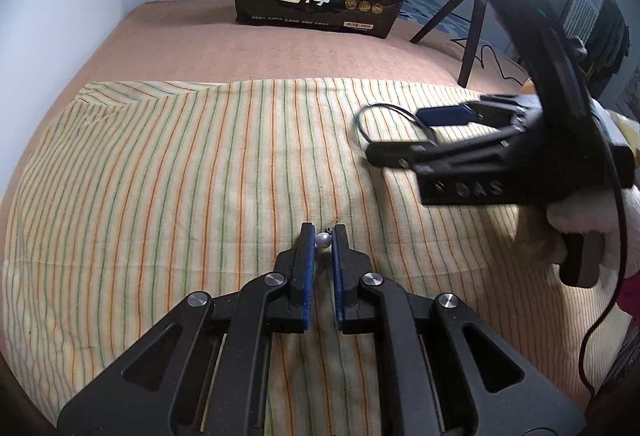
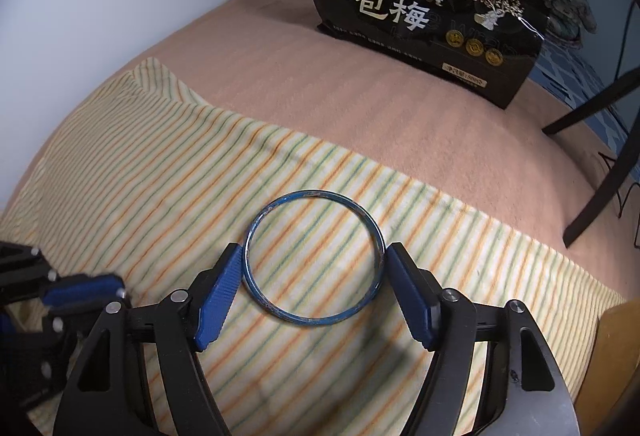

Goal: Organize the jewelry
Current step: 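Close left tool on the earring while right tool grips the blue bangle rim, then carry the earring in left tool while right tool carries the bangle to the box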

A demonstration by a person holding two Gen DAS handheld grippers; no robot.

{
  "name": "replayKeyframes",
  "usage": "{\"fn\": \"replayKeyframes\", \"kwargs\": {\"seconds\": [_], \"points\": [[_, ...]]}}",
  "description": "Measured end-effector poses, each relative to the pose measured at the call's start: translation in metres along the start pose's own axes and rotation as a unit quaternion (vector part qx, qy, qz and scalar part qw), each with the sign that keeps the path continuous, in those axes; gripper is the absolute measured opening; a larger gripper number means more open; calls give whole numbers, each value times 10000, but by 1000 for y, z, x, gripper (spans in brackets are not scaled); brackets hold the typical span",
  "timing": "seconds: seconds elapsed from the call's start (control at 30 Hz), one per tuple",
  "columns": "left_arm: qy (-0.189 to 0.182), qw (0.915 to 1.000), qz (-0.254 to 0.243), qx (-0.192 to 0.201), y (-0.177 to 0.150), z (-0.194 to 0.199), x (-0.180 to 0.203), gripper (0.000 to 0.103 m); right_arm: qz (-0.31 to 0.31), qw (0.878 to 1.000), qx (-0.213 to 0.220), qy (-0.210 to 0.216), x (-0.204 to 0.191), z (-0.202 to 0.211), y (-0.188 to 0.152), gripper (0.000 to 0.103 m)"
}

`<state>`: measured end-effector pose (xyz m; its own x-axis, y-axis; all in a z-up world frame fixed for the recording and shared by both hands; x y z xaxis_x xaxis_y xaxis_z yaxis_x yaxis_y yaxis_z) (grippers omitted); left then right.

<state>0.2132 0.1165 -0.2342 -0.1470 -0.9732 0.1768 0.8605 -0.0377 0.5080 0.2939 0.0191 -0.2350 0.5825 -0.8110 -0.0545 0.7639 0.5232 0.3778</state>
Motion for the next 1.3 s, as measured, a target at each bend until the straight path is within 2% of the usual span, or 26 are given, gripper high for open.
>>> {"fn": "replayKeyframes", "kwargs": {"seconds": [0.27, 0.53, 0.73, 0.9, 1.3], "points": [[36, 9999, 50, 140, 9, 25, 9, 7, -107, 9999, 49, 65, 5, 28, -23, 72], [-9, 9995, -19, 306, 20, 47, 28, 7, -94, 9994, 321, 93, 5, 83, -44, 72], [-100, 9987, -215, 461, 31, 66, 57, 7, -145, 9985, 532, 41, 13, 129, -61, 72], [-201, 9975, -384, 560, 45, 77, 85, 7, -267, 9971, 711, -104, 35, 168, -80, 72], [-546, 9921, -859, 732, 85, 84, 174, 7, -814, 9914, 852, -570, 120, 222, -126, 72]]}}
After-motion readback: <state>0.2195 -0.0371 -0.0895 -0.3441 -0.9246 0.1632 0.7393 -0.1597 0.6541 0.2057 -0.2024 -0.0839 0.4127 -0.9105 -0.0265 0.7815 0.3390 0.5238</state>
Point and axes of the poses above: each gripper's, at about its wrist camera, not at the fingertips, and z roughly against the way its jaws point, x to its right, y to its top, the point moved 6 cm from there along -z, roughly the way its jaws point, and after that the axes turned 5 degrees about -x, right-handed, at the moved point
